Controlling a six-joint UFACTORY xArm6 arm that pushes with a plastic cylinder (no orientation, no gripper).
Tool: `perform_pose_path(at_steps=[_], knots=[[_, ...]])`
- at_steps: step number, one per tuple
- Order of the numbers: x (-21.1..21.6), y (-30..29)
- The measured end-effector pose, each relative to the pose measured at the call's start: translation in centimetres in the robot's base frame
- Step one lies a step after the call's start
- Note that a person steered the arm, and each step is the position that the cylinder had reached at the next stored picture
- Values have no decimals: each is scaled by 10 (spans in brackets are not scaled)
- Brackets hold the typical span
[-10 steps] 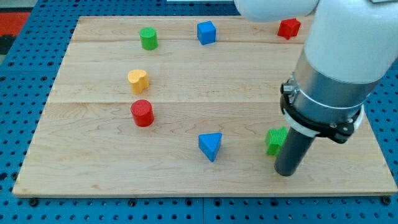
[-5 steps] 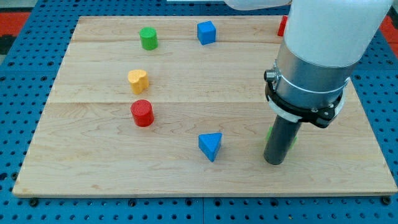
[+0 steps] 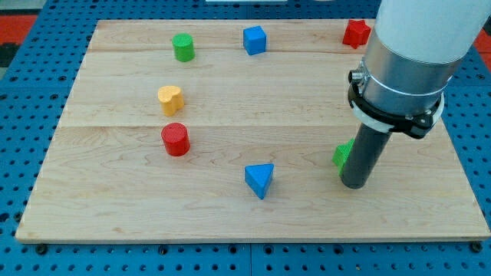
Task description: Move the green star towards the center right
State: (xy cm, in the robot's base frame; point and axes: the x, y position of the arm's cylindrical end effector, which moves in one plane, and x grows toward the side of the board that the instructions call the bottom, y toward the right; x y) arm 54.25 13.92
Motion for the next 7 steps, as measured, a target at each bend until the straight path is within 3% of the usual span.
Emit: perform_pose_path(at_steps=[4, 7], knots=[[0, 29], [-25, 27]])
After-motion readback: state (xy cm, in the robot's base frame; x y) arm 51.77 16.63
